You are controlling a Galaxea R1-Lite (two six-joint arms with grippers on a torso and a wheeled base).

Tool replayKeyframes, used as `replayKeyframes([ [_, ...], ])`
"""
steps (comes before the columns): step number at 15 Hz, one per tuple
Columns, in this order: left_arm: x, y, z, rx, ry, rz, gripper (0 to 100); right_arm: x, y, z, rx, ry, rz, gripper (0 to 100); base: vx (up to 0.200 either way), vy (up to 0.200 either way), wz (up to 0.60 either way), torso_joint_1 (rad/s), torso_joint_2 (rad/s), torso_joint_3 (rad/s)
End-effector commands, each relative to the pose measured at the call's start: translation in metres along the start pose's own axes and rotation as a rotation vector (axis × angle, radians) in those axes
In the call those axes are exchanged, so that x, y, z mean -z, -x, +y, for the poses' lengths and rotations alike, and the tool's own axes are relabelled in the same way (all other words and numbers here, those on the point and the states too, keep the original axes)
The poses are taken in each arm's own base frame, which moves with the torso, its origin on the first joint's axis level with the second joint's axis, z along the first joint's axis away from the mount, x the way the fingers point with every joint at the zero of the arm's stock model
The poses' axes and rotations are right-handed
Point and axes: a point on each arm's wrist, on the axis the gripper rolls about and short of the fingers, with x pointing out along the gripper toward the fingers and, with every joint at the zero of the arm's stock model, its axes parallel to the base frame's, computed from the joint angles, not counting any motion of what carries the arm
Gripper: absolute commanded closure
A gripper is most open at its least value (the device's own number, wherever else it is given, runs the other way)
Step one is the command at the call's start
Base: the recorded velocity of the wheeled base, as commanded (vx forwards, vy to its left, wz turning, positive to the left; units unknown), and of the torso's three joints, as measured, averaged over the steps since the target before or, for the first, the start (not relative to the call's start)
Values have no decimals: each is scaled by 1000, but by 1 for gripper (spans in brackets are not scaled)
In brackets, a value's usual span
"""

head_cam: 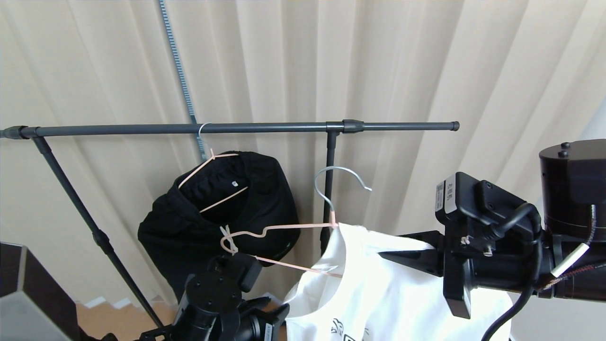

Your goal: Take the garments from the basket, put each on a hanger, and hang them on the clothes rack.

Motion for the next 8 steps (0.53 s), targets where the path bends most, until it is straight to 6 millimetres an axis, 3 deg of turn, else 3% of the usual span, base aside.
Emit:
replayKeyframes([
  [1, 0, 0, 0, -2, 1, -1, 100, 0, 1, 0, -1, 1, 0, 100, 0, 0, 0, 0, 0, 0],
  [8, -3, 6, 8, -45, 8, -88, 100, 6, 0, 1, -4, -7, 20, 100, 0, 0, 0, 0, 0, 0],
])
